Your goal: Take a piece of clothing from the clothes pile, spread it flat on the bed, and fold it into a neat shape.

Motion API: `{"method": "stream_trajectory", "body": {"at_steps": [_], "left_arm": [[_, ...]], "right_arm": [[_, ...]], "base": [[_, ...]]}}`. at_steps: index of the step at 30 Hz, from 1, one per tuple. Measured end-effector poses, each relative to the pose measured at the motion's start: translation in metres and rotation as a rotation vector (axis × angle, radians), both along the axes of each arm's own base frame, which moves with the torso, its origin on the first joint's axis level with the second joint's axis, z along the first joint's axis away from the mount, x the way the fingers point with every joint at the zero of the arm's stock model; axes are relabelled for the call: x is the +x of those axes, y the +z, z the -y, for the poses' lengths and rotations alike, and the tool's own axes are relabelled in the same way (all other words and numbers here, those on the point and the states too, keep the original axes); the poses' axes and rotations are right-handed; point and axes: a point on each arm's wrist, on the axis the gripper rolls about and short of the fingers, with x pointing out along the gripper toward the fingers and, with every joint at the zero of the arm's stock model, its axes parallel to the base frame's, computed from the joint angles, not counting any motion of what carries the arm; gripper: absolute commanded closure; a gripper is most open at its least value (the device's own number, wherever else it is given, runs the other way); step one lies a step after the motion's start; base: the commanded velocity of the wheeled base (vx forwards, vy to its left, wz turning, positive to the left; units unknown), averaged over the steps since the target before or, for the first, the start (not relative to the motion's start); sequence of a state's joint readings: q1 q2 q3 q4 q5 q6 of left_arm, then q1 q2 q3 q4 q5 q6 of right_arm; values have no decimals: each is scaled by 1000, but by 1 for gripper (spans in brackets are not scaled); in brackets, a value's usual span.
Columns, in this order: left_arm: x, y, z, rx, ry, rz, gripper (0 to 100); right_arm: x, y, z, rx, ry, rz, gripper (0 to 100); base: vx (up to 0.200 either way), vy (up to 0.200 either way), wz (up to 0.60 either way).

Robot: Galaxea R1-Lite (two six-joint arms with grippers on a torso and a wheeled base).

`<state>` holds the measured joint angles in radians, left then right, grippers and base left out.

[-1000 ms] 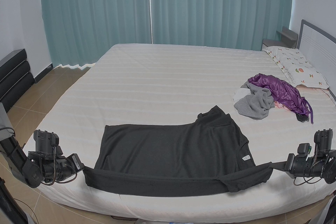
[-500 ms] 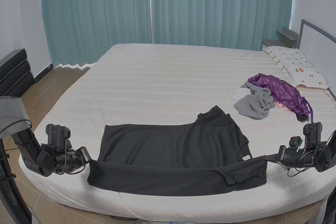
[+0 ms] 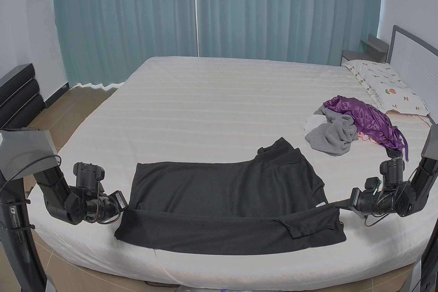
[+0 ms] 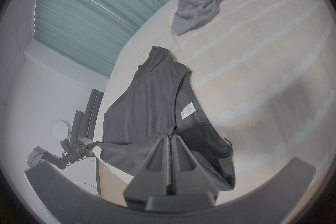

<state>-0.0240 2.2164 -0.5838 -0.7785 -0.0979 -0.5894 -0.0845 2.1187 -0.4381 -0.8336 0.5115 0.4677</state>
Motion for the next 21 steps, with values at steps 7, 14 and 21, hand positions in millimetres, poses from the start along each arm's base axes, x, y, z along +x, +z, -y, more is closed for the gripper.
{"method": "stream_trajectory", "body": {"at_steps": [7,14,21], "left_arm": [[5,-7,4,18,-6,-7,100],[8,-10,7,24,-11,-9,0],[9,-11,8,31,-11,-11,0]], "right_arm": [[13,-13,-3,-11,1,-15,100],[19,-18,-7,-12,-22,-30,0],[19,-17,-9,-3,-24,-32,0]], "base": [[0,0,0],[0,0,0],[0,0,0]]}}
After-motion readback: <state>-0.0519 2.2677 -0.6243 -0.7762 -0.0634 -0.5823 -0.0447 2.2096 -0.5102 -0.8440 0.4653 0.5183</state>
